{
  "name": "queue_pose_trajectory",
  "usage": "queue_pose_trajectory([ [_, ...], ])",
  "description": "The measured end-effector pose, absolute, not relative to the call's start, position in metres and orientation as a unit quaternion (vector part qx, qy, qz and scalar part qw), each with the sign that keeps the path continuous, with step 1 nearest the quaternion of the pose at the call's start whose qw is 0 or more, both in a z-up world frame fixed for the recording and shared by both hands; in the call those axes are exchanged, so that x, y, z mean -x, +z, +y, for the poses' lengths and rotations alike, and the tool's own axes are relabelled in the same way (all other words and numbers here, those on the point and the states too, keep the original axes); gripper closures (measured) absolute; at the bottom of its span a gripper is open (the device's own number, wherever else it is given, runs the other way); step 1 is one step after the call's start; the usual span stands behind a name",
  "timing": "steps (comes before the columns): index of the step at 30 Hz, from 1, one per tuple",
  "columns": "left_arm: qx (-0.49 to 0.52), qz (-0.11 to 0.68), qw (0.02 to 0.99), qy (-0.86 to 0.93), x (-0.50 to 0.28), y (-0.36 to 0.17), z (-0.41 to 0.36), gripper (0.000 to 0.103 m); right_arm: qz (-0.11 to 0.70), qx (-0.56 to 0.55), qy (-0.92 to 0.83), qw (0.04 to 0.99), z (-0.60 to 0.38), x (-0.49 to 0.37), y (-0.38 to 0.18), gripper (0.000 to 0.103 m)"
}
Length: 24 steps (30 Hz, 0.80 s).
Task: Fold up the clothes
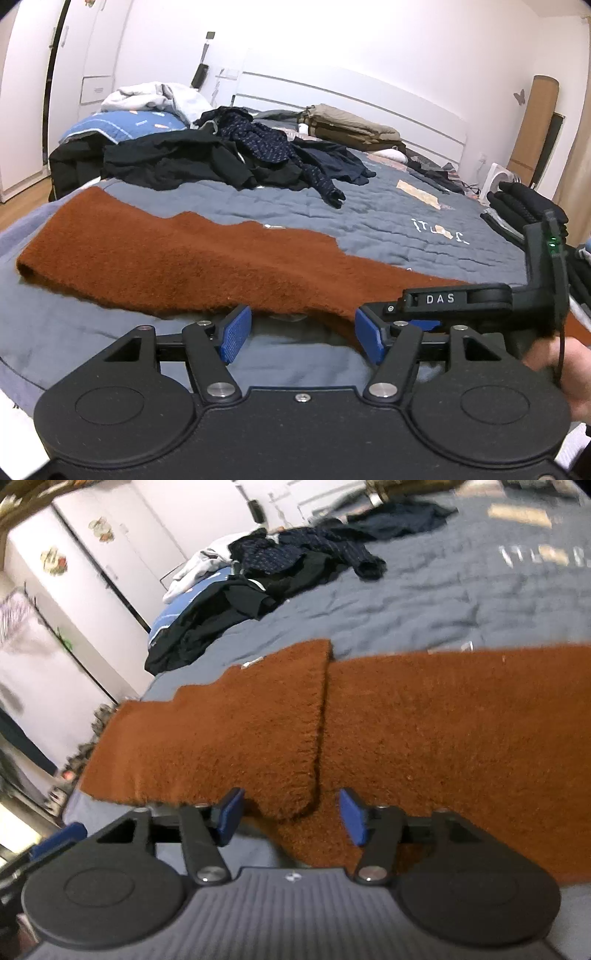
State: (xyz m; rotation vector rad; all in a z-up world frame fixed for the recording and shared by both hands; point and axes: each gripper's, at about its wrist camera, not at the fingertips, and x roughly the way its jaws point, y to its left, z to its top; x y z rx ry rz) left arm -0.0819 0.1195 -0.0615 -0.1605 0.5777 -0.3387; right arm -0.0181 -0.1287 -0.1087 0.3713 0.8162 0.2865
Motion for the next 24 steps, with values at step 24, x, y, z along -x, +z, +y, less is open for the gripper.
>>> queue_pose_trajectory([
  [24, 0.101, 0.331, 0.927, -0.147, 0.073, -0.062, 0.125, 0.026, 0.378, -0.137, 0.132, 0.906, -0.126, 0.026, -0.092, 0.014],
])
